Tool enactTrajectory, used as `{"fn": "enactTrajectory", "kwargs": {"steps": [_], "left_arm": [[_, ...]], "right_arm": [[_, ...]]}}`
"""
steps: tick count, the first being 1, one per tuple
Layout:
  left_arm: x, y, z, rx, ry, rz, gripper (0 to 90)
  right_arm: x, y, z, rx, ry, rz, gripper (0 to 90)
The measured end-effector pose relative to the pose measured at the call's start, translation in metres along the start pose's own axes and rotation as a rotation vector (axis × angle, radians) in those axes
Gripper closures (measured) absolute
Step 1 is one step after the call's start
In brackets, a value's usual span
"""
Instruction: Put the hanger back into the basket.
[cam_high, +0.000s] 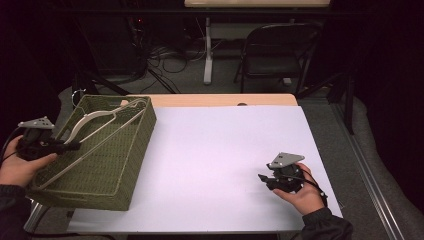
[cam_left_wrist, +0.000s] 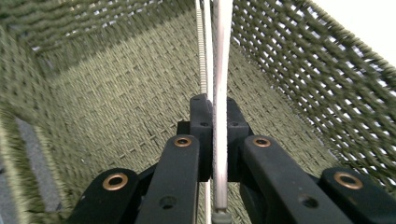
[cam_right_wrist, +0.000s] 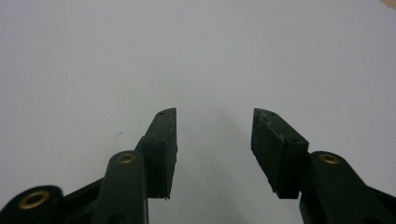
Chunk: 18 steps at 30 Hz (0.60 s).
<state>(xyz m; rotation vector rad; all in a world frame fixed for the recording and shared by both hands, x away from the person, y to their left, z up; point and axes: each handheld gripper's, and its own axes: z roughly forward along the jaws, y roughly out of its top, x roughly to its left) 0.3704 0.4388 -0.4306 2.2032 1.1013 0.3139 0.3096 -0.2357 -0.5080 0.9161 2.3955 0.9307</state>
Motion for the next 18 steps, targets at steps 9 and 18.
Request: {"fn": "enactTrajectory", "kwargs": {"steps": [9, 18], "left_arm": [[0.003, -0.011, 0.02, 0.052, 0.011, -0.011, 87.1], [0.006, -0.022, 0.032, 0.064, 0.007, -0.034, 87.0]], "right_arm": [[-0.001, -0.002, 0.0, 0.008, 0.003, 0.003, 50.5], [0.001, -0.005, 0.003, 0.008, 0.005, 0.011, 50.4]]}}
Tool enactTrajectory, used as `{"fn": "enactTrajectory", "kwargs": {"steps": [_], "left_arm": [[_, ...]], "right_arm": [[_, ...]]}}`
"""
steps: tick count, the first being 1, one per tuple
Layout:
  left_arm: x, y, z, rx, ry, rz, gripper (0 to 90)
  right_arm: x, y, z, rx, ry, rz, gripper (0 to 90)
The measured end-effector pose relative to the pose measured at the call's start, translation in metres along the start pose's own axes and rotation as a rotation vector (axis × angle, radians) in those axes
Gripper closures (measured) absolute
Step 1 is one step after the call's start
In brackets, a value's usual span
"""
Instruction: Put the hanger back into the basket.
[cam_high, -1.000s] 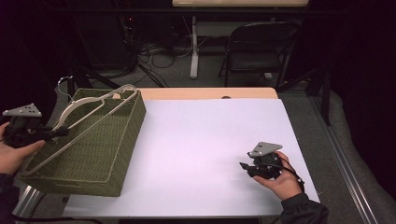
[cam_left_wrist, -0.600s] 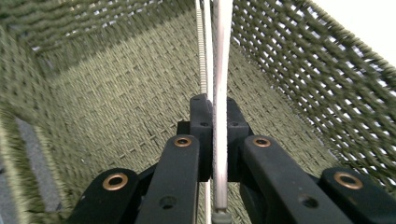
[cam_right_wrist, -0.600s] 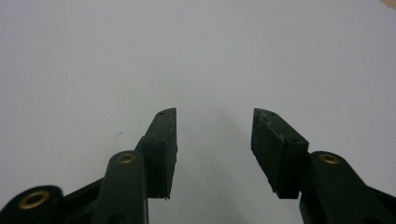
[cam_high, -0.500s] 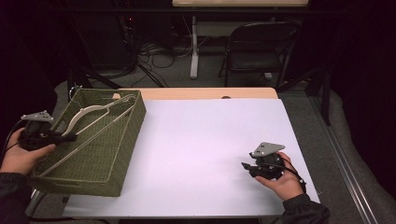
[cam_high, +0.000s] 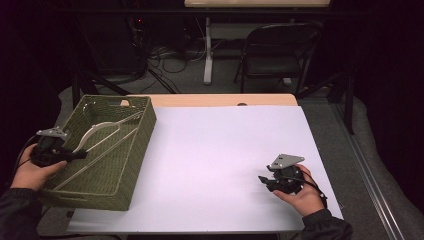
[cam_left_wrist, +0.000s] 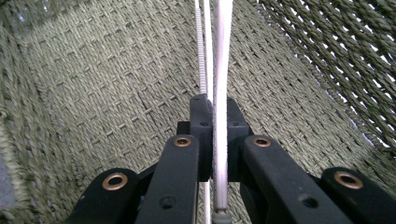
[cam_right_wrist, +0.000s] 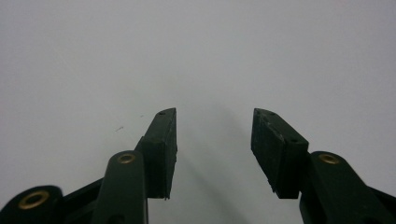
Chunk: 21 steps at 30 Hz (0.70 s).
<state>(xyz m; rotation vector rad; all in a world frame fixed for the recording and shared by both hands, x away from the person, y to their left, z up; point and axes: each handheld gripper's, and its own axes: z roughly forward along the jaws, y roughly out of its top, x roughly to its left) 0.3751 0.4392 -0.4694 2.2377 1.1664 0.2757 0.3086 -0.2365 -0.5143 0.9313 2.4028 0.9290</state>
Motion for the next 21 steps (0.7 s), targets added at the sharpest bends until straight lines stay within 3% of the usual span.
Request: {"fn": "enactTrajectory", "kwargs": {"steps": [14, 18, 21], "left_arm": [[0.002, -0.004, 0.002, 0.02, 0.021, -0.017, 86.2], [0.005, -0.005, -0.003, -0.013, 0.06, -0.046, 78.5], [0.007, -0.005, -0.009, -0.034, 0.112, -0.066, 70.0]], "right_arm": [[0.001, -0.001, 0.001, 0.003, 0.002, 0.001, 50.5], [0.0, -0.001, 0.0, 0.018, -0.001, -0.002, 50.5], [0.0, -0.001, 0.0, 0.017, -0.001, 0.0, 50.5]]}}
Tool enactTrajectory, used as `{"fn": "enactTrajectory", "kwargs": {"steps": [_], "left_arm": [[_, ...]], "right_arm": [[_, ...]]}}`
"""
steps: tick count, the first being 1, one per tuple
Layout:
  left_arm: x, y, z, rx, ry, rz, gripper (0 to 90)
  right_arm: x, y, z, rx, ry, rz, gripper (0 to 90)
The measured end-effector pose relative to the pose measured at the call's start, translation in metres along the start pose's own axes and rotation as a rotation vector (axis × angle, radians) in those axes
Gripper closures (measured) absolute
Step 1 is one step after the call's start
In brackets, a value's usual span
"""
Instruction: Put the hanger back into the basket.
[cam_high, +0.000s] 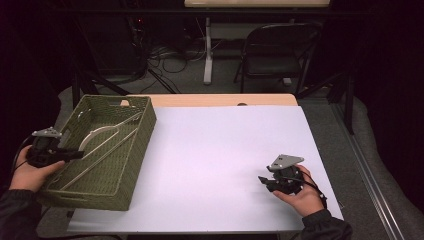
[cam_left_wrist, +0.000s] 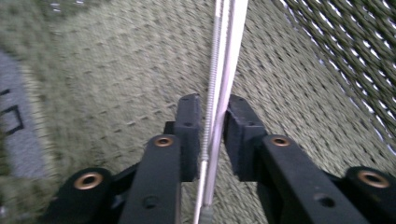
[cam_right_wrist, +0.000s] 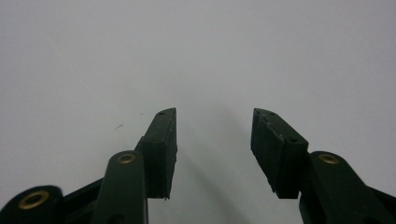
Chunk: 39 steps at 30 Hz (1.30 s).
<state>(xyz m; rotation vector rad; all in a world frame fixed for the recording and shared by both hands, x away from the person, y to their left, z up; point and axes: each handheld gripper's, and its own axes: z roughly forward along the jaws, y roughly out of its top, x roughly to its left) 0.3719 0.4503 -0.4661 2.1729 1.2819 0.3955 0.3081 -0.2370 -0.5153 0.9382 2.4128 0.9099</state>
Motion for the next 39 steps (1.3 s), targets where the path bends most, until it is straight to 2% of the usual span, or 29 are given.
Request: {"fn": "enactTrajectory", "kwargs": {"steps": [2, 6, 10, 13, 14, 15, 16, 23, 25, 26, 27, 31, 33, 36, 39], "left_arm": [[0.002, 0.0, -0.005, -0.026, 0.023, -0.016, 63.1], [0.003, 0.0, -0.015, -0.074, 0.068, -0.019, 50.9], [0.0, 0.001, -0.027, -0.099, 0.084, -0.02, 44.6], [-0.009, 0.004, -0.036, -0.126, 0.097, -0.011, 42.4], [-0.014, 0.006, -0.04, -0.131, 0.099, -0.003, 42.3], [-0.014, 0.006, -0.04, -0.131, 0.099, -0.003, 42.2], [-0.025, 0.01, -0.048, -0.152, 0.098, 0.02, 42.0], [-0.077, 0.026, -0.068, -0.223, 0.049, 0.076, 40.2], [-0.093, 0.029, -0.068, -0.229, 0.023, 0.092, 40.2], [-0.1, 0.031, -0.068, -0.231, 0.017, 0.106, 40.0], [-0.107, 0.032, -0.067, -0.237, 0.004, 0.115, 39.5], [-0.129, 0.035, -0.062, -0.264, -0.065, 0.141, 39.0], [-0.139, 0.035, -0.06, -0.277, -0.08, 0.155, 38.9], [-0.152, 0.035, -0.056, -0.29, -0.097, 0.164, 38.9], [-0.166, 0.033, -0.051, -0.294, -0.105, 0.186, 38.9]], "right_arm": [[0.0, 0.0, 0.0, 0.0, 0.0, 0.0, 50.5], [0.0, 0.0, 0.001, -0.006, 0.001, 0.001, 50.5], [0.0, 0.001, 0.0, -0.013, 0.003, 0.001, 50.3], [0.001, 0.003, -0.002, 0.001, 0.002, 0.001, 49.9], [0.001, 0.003, -0.001, -0.023, 0.007, 0.004, 49.7], [0.002, 0.005, -0.003, -0.018, 0.009, 0.002, 49.6], [0.003, 0.006, -0.003, -0.022, 0.009, -0.002, 49.4], [0.007, 0.019, -0.013, -0.048, 0.019, -0.008, 48.6], [0.008, 0.021, -0.015, -0.056, 0.019, -0.013, 48.4], [0.008, 0.022, -0.017, -0.042, 0.019, -0.016, 48.3], [0.008, 0.022, -0.017, -0.058, 0.023, -0.015, 48.3], [0.009, 0.022, -0.02, -0.049, 0.021, -0.014, 47.7], [0.008, 0.021, -0.02, -0.067, 0.024, -0.013, 47.6], [0.008, 0.02, -0.024, -0.054, 0.022, -0.012, 47.5], [0.009, 0.019, -0.025, -0.079, 0.021, -0.004, 47.5]]}}
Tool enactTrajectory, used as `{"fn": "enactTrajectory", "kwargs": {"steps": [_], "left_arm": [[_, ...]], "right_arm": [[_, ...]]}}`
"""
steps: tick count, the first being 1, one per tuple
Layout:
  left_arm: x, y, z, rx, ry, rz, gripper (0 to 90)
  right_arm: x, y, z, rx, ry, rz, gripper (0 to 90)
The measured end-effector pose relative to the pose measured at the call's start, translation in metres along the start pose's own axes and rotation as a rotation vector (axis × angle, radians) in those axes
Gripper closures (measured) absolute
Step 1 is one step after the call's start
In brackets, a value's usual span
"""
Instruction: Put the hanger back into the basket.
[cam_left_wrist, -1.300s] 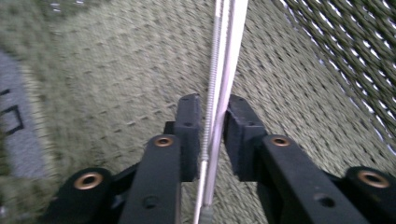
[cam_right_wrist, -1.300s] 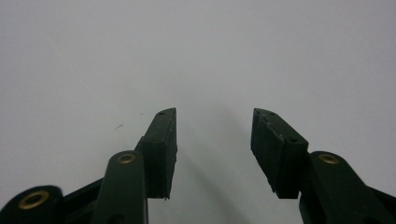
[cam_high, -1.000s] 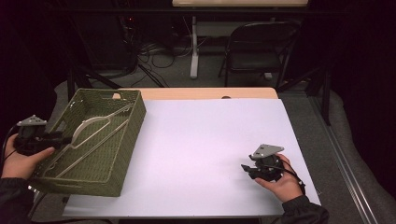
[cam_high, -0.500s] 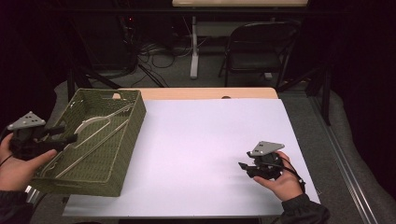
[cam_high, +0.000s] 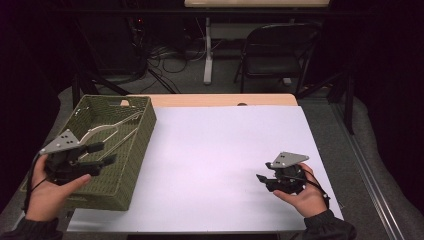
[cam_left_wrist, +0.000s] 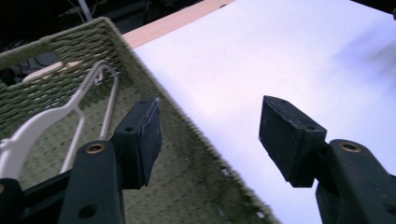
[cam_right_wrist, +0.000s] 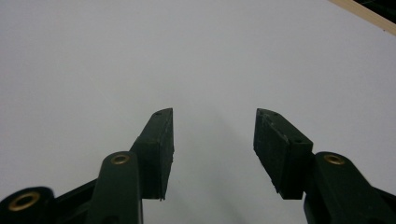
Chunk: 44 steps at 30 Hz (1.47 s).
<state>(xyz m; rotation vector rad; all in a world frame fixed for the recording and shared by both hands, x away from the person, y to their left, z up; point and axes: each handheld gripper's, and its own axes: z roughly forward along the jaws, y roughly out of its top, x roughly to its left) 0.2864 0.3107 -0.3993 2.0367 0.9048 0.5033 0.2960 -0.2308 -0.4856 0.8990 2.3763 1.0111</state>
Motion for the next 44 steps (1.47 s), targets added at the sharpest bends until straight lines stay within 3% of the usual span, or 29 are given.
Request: {"fn": "enactTrajectory", "kwargs": {"steps": [4, 11, 14, 18, 23, 30, 40, 44], "left_arm": [[-0.021, -0.005, 0.013, -0.03, -0.051, 0.005, 38.9], [-0.051, -0.017, 0.044, -0.053, -0.124, 0.015, 39.0], [-0.058, -0.023, 0.057, -0.032, -0.13, 0.021, 39.2], [-0.068, -0.031, 0.068, -0.058, -0.137, 0.008, 39.8], [-0.083, -0.039, 0.084, -0.042, -0.146, 0.039, 40.4], [-0.092, -0.051, 0.105, -0.012, -0.163, 0.055, 40.7], [-0.088, -0.069, 0.117, -0.007, -0.16, -0.009, 39.8], [-0.088, -0.073, 0.121, 0.008, -0.159, -0.014, 38.9]], "right_arm": [[0.001, -0.003, -0.003, -0.019, -0.008, 0.006, 47.5], [0.006, -0.011, -0.005, -0.005, -0.005, 0.01, 47.5], [0.009, -0.015, -0.004, -0.012, -0.007, 0.023, 47.6], [0.012, -0.021, -0.001, -0.016, -0.019, 0.027, 47.8], [0.014, -0.026, 0.004, -0.02, -0.022, 0.046, 48.0], [0.015, -0.032, 0.008, -0.014, -0.027, 0.062, 48.0], [0.012, -0.04, 0.01, -0.036, -0.033, 0.092, 47.9], [0.011, -0.044, 0.01, -0.042, -0.044, 0.112, 47.9]]}}
